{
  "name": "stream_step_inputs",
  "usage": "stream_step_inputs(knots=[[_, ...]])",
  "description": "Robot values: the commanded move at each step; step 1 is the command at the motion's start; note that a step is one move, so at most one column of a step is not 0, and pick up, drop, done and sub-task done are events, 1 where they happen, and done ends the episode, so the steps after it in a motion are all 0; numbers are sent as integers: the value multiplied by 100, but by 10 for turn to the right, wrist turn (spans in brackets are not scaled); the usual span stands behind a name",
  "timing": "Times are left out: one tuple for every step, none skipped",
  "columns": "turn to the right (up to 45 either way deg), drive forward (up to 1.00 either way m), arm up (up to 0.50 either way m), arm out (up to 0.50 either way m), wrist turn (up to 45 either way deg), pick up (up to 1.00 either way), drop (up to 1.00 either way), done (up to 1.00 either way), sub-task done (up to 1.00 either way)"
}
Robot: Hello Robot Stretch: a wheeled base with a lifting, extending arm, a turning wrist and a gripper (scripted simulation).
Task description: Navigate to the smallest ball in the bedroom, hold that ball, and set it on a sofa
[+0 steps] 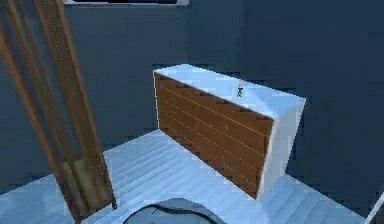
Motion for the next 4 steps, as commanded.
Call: stream_step_inputs(knots=[[-450, 0, 0, 0, 0, 0, 0, 0, 0], [0, 65, 0, 0, 0, 0, 0, 0, 0], [180, 0, 0, 0, 0, 0, 0, 0, 0], [-240, 0, 0, 0, 0, 0, 0, 0, 0]])
